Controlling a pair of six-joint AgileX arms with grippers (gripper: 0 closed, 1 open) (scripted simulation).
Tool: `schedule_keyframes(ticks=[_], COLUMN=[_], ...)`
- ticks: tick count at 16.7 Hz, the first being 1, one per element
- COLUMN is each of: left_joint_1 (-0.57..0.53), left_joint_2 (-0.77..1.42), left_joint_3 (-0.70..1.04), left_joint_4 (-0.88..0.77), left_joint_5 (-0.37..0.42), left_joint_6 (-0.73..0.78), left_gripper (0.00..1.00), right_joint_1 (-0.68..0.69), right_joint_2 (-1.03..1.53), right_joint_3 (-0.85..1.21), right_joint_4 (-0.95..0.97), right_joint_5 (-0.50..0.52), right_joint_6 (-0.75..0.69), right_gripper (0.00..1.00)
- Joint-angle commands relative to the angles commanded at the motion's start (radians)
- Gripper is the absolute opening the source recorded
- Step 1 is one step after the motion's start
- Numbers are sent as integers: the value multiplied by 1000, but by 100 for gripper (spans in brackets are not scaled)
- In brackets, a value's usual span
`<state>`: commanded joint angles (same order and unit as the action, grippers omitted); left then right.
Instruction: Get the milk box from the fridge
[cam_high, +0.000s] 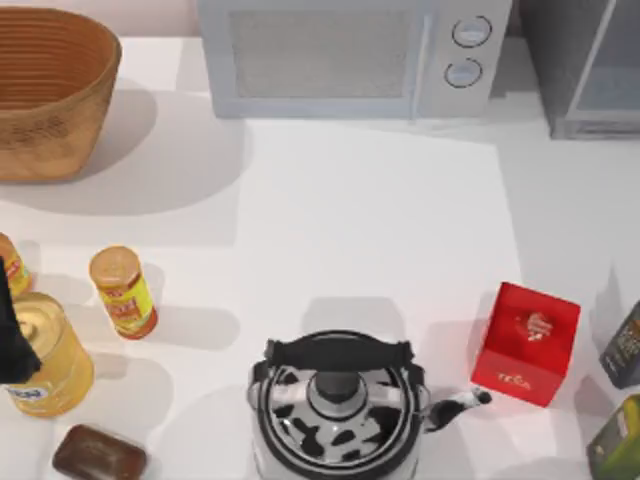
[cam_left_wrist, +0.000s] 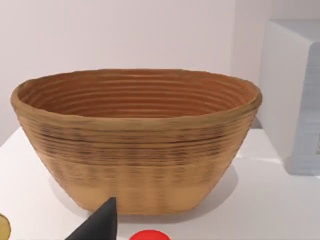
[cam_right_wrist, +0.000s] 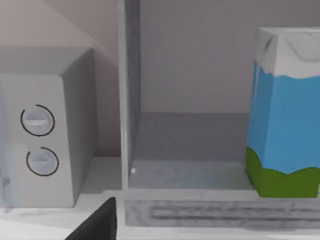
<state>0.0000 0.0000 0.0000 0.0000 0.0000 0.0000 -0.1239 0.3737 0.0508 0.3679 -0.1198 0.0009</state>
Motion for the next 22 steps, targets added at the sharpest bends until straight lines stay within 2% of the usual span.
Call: schedule_keyframes(ticks=[9,14,18,22], left_joint_1=[0,0,0,0], left_joint_2=[0,0,0,0], left_joint_3=[0,0,0,0], left_joint_4=[0,0,0,0], left_joint_5=[0,0,0,0], left_joint_6=[0,0,0,0], left_gripper=[100,100,100,100], right_joint_1=[-247,-355,-403,-410], right_joint_2=[894,1249,1399,1420], right_joint_3=[61,102,129,133], right_joint_4=[742,1071,1229,1250], right_joint_5=[-236,-341,-388,-394], right_joint_6=[14,18,17,17], right_gripper=[100,100,100,100])
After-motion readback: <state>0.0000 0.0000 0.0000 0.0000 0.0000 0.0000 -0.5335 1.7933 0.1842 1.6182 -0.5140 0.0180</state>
